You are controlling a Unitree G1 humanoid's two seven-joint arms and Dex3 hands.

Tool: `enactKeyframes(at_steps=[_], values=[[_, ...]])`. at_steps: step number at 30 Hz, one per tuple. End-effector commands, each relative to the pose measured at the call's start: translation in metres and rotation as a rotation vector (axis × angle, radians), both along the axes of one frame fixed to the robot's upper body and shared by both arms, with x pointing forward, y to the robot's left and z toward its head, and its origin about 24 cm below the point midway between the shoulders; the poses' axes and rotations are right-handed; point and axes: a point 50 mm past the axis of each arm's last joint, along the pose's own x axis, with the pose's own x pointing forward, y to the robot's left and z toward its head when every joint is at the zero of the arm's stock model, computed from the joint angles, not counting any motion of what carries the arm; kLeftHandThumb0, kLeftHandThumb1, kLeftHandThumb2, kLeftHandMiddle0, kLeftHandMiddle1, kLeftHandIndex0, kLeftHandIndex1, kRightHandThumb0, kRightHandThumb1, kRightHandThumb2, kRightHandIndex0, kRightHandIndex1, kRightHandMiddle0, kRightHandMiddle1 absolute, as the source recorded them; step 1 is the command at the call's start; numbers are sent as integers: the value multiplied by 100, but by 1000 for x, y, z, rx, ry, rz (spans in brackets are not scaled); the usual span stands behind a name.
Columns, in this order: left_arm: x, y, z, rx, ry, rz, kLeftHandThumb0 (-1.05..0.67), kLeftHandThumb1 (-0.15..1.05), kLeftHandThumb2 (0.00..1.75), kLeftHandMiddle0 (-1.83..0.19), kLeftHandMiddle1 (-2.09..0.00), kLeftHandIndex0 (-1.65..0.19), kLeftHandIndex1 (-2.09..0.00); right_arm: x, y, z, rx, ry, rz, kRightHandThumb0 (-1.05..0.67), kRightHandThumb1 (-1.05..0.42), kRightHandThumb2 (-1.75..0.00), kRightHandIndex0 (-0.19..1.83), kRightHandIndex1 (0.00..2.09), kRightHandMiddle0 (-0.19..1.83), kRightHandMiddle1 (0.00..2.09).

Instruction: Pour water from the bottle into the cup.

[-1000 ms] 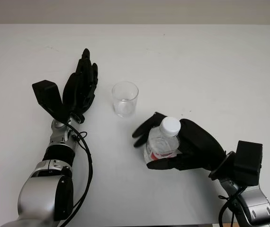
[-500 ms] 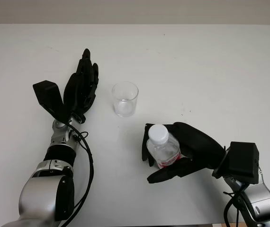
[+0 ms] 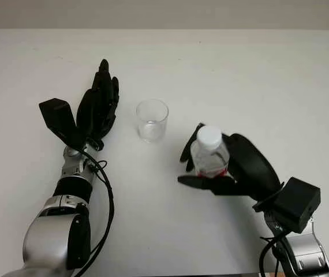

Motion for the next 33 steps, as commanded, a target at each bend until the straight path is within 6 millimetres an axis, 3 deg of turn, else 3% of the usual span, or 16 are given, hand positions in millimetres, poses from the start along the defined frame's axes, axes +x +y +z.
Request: enactKeyframes(at_steps=[1,5,11,14,18,22,33], values=[[2,-2,7,-4,-26,-6,-86,105,61,19,0,19,0,8,-3,14,-1,-68,-42,-37,-105,-38,136,209,98,209],[2,-2,7,6,-29,-3,-86,105,62,19,0,19,0,30,-14,37,-55,-139,-132,-33,-105,-37,142,209,108,209],[1,-3,6,-1,-24,-8,-85,105,62,19,0,19,0,67,-28,67,-198,-184,-223,-23,-105,-24,116,209,104,209],[1,-3,6,-6,-25,-11,-85,105,62,19,0,19,0,88,-31,77,-269,-191,-248,-21,-105,-20,132,209,121,209],[0,-3,5,-7,-28,-15,-85,105,62,19,0,19,0,108,-29,87,-350,-196,-290,-19,-104,-20,136,209,129,209],[-1,-3,4,2,-28,-15,-85,105,62,19,0,19,0,124,-25,95,-476,-217,-344,-22,-103,-20,139,209,133,209],[-2,-4,2,3,-29,-13,-85,105,62,19,0,19,0,145,-9,113,-657,-327,-372,-24,-100,-19,133,209,114,209]])
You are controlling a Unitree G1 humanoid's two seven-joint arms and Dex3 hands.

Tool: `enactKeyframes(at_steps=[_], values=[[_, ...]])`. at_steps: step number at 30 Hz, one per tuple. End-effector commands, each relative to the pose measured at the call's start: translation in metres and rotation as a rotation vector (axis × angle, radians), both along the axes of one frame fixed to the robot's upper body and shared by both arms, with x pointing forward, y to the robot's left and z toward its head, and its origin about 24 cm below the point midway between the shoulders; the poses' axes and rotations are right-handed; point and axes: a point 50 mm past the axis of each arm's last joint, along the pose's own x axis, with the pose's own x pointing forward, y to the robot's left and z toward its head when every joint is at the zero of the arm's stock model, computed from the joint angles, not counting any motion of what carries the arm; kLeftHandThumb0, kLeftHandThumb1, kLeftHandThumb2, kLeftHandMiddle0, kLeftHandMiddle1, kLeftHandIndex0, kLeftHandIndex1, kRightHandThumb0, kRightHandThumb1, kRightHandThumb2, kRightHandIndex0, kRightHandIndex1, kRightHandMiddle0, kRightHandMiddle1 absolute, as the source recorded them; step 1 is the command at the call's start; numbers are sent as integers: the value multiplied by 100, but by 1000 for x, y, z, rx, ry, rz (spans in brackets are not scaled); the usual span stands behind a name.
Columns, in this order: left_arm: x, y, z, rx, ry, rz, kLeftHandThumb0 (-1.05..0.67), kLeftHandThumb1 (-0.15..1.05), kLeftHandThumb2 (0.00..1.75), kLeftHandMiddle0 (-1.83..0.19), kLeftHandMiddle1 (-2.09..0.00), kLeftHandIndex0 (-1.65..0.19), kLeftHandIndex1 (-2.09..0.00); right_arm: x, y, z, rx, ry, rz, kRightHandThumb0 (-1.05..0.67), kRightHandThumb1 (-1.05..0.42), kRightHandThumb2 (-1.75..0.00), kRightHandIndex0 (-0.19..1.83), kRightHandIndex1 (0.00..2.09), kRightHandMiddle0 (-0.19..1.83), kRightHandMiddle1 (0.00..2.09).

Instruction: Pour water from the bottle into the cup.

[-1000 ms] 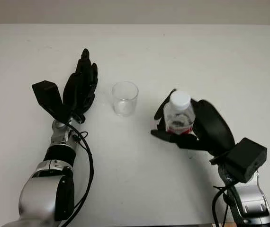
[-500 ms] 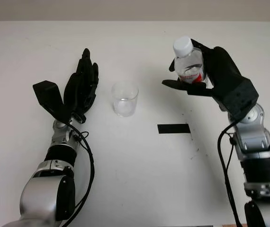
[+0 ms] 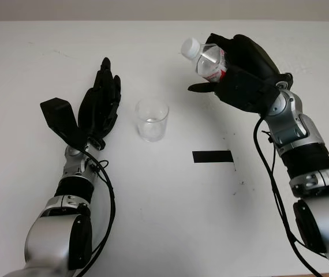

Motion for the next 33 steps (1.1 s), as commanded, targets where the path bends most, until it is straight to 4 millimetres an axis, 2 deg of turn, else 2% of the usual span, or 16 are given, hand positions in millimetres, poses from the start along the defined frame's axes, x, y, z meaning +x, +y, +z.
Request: enactKeyframes(at_steps=[1,9,14,21,26,30,33], values=[[-2,-1,0,6,-12,2,-85,105,62,19,0,19,0,1,2,16,-28,-65,8,-25,-101,-20,134,209,113,209],[-1,-1,-1,-13,-9,-2,-85,105,61,19,0,19,0,4,16,22,-178,-163,-4,-32,-99,-20,138,209,114,209],[-2,-2,-1,-9,-12,-6,-84,105,63,19,0,19,0,2,20,21,-247,-258,24,-33,-98,-20,123,209,99,209],[-2,-2,-1,-9,-11,2,-84,105,62,19,0,19,0,-1,25,20,-390,-402,70,-35,-97,-25,136,209,102,209],[-2,-2,-2,2,-11,8,-85,105,63,19,0,19,0,-2,29,20,-515,-469,99,-37,-96,-34,121,209,96,209],[-2,-2,-2,-7,-6,19,-85,105,62,19,0,19,0,-3,32,19,-608,-523,142,-38,-89,-44,129,209,93,209],[-3,-2,-3,-5,-9,18,-85,105,62,19,0,19,0,-3,34,18,-667,-548,159,-39,-90,-35,131,209,88,209]])
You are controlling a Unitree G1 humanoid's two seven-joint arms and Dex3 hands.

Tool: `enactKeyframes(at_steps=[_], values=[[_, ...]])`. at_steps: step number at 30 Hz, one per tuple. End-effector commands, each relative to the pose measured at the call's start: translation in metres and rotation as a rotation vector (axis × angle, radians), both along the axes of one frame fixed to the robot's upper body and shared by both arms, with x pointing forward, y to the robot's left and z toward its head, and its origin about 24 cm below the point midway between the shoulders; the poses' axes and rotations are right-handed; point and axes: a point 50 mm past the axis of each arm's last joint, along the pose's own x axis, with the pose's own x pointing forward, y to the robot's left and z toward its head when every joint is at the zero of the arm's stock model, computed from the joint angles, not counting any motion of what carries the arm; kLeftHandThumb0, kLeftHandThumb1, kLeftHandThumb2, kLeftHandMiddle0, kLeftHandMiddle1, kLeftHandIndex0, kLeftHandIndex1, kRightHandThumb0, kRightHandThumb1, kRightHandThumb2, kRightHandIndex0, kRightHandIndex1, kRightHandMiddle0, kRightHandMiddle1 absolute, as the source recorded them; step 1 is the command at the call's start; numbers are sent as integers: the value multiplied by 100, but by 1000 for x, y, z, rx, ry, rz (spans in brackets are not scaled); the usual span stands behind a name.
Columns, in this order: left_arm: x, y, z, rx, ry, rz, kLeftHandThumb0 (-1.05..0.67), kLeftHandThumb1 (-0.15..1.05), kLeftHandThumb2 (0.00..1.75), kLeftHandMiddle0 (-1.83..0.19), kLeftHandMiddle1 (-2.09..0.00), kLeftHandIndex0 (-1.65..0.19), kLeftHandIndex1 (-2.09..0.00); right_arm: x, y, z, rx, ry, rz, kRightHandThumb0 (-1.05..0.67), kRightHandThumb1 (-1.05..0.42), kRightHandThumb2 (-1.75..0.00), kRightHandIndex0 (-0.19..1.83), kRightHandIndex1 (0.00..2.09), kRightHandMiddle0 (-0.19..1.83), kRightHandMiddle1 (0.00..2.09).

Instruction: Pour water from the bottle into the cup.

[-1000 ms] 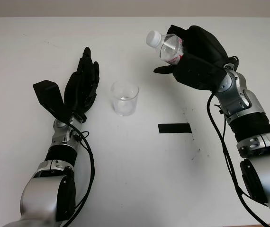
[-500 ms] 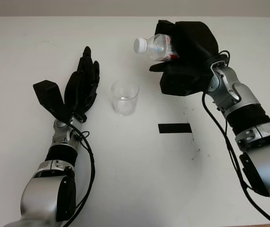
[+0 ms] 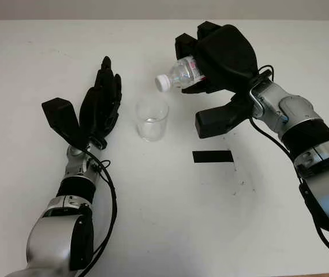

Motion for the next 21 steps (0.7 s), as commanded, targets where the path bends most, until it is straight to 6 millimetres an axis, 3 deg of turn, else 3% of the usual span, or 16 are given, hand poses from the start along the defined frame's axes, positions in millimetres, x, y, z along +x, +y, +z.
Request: enactKeyframes(at_steps=[1,9,21], values=[[-3,2,-4,1,0,4,-84,105,62,19,0,19,0,0,1,16,-33,-66,16,-39,-91,-33,131,209,88,209],[-3,0,-6,10,8,9,-85,105,63,19,0,19,0,-3,7,11,-59,-103,62,-37,-93,-32,138,209,86,209],[-4,1,-7,9,11,17,-82,105,65,19,0,19,0,-6,14,11,-90,-186,98,-38,-94,-25,127,209,49,209]])
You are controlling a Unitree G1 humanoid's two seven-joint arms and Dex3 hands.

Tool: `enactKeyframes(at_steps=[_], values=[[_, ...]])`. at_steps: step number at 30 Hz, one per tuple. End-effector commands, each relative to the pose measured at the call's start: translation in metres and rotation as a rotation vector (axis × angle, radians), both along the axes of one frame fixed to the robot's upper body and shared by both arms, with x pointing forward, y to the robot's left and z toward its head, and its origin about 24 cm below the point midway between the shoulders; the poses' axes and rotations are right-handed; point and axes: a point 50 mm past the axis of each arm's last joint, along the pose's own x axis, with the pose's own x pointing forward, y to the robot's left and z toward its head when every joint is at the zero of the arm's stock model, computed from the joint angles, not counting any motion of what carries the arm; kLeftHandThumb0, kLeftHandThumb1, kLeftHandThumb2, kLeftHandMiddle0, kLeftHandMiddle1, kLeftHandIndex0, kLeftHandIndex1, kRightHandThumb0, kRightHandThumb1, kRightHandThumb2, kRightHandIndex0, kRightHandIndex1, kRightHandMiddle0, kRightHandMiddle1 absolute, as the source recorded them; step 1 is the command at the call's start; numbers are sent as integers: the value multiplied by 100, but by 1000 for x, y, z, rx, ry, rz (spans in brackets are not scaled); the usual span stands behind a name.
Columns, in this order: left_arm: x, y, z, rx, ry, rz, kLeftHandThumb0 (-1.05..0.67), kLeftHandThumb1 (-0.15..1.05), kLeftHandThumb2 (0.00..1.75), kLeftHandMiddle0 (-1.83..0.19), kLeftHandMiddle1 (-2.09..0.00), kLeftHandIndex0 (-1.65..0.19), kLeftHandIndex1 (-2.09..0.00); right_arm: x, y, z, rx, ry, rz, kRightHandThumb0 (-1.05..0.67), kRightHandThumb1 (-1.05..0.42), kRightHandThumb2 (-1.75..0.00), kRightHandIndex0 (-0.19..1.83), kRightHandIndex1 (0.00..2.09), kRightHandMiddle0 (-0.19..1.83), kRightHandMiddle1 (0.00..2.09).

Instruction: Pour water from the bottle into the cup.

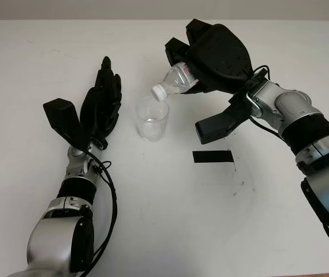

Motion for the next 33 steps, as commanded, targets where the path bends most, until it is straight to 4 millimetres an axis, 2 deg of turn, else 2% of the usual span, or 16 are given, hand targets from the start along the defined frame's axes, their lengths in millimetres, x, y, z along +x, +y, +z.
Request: enactKeyframes(at_steps=[1,5,8,10,11,16,20,22,23,24,26,29,33], values=[[-3,2,-7,-5,14,5,-82,105,66,19,0,19,0,-2,8,13,-17,-75,29,-39,-95,-23,125,209,44,206],[-3,2,-7,-8,14,5,-83,105,64,19,0,19,0,-3,10,12,-39,-109,33,-41,-98,-15,121,209,40,197],[-3,2,-7,-4,14,-1,-83,105,64,19,0,19,0,-3,10,11,-12,-116,33,-41,-101,-13,123,209,49,207],[-3,2,-7,-2,12,-6,-83,105,64,19,0,19,0,-3,7,10,65,-77,30,-39,-102,-13,128,209,63,209],[-3,2,-7,-1,12,-7,-84,105,64,19,0,19,0,-3,5,9,97,-56,24,-39,-103,-16,132,209,79,209],[-3,3,-7,-4,13,-3,-84,105,64,19,0,19,0,-4,-7,6,326,69,5,-36,-100,-23,140,209,110,209],[-3,5,-6,-1,14,-1,-83,105,64,19,0,19,0,-6,-20,0,538,177,-11,-33,-79,-63,154,209,127,209],[-3,5,-6,5,14,-6,-83,105,65,19,0,19,0,-8,-28,-2,666,245,-19,-30,-73,-72,156,209,130,209],[-3,5,-6,7,14,-8,-83,105,65,19,0,19,0,-9,-32,-4,723,276,-22,-30,-76,-65,155,209,129,209],[-3,5,-6,7,14,-9,-84,105,65,19,0,19,0,-10,-35,-4,757,297,-24,-29,-85,-46,152,209,126,209],[-2,5,-5,12,13,-11,-84,105,65,19,0,19,0,-13,-39,-5,818,335,-23,-28,-93,-31,148,209,122,209],[-2,5,-5,23,13,-9,-83,105,67,19,0,19,0,-19,-45,-9,903,379,-4,-24,-98,-25,145,209,120,209],[-2,4,-5,18,14,-12,-83,105,66,19,0,19,0,-28,-50,-17,1067,492,47,-26,-99,-30,138,209,127,209]])
